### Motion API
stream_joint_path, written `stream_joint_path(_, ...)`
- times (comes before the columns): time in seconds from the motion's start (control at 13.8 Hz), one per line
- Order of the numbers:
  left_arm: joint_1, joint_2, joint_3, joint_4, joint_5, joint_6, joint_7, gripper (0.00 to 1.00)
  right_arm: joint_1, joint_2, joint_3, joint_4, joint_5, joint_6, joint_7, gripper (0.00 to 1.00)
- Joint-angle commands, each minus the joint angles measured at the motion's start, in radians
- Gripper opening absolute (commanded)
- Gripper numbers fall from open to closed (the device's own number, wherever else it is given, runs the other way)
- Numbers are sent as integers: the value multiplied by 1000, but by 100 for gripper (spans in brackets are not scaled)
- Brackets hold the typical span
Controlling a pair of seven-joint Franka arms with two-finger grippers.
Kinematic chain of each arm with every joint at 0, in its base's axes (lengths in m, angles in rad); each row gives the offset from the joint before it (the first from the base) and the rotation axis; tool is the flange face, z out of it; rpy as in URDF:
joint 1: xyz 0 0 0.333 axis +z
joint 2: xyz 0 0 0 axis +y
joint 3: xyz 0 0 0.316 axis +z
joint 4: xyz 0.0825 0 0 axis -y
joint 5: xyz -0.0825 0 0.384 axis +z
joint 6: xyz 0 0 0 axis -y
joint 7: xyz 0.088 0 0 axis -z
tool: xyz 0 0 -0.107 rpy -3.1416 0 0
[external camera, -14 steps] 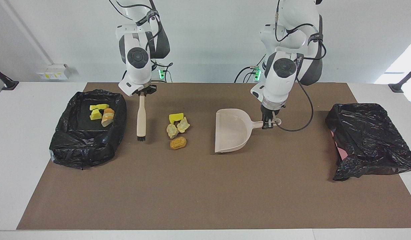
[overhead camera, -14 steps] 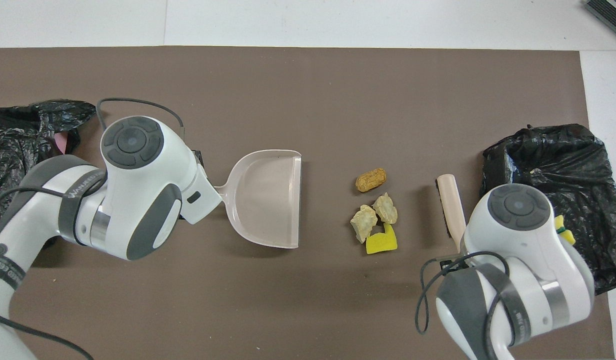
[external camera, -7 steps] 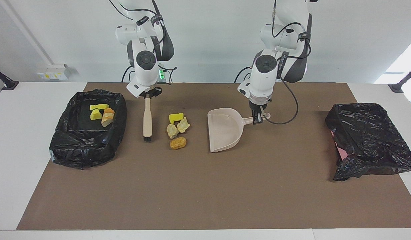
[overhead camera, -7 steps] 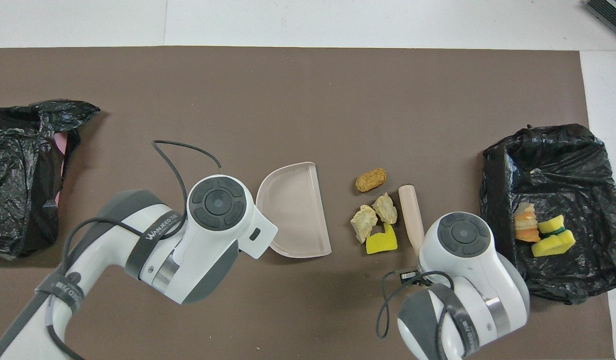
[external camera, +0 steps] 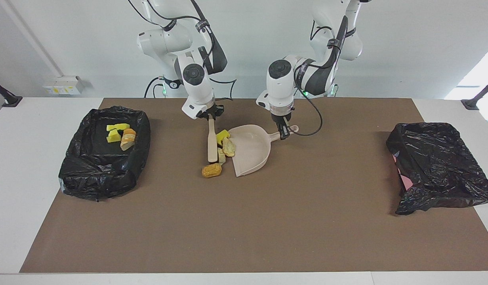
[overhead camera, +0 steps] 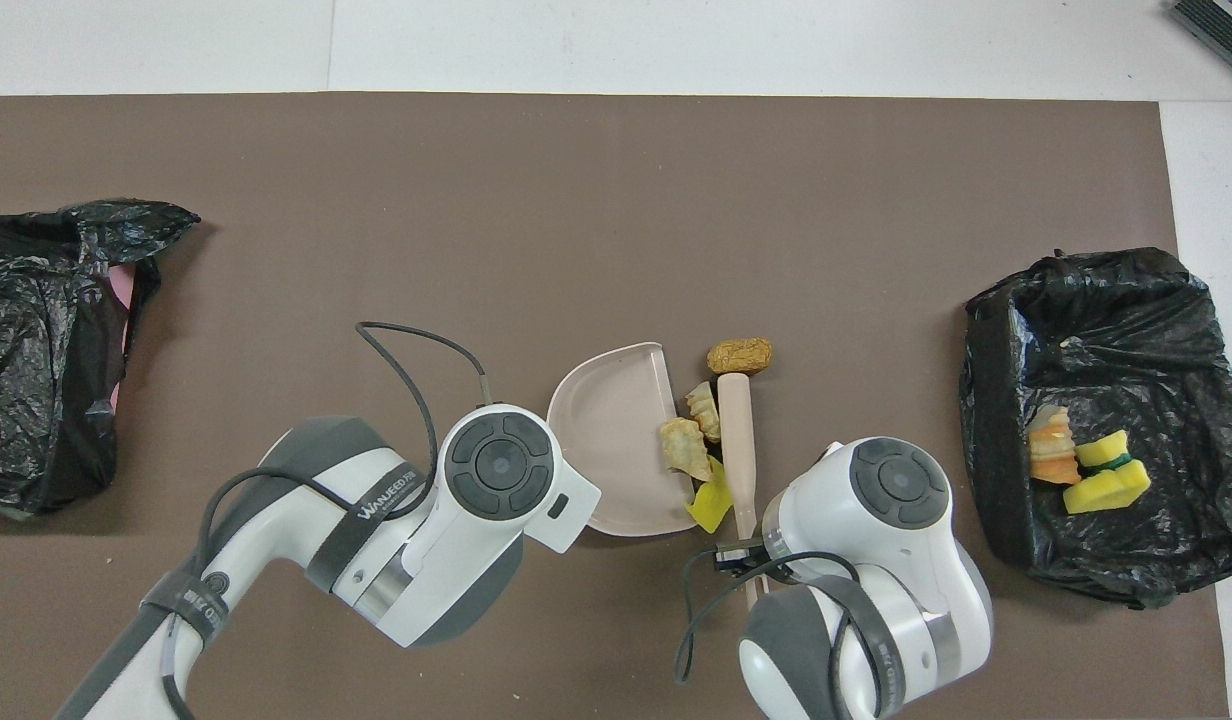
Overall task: Sweep and dump trash in bin
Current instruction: 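Sweep the debris into the dustpan with the brush in the right gripper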
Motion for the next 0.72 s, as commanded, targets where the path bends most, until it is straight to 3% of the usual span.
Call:
stream_joint_path(0.0, -20, -36, 10, -64, 19, 75, -10, 0, 31, 85, 1, 102, 145, 5, -43, 0)
stream_joint_path(0.22, -23, -13, 10, -74, 19, 133, -9, 0, -14, 67, -8, 190, 201, -125, -108, 0)
stream_joint_path(0.36, -15, -13, 10, -74, 19, 140, -7, 0, -60, -17, -22, 210, 149, -239, -98, 0)
stream_joint_path(0.51, -8, -7, 10, -68, 17, 141, -9, 0, -108, -50, -19, 233, -62, -299, -103, 0)
stream_joint_path(0.65, -8, -4, 12, -69, 17, 141, -2, 0, -120, -19, -20, 264, -275, -285, -115, 0)
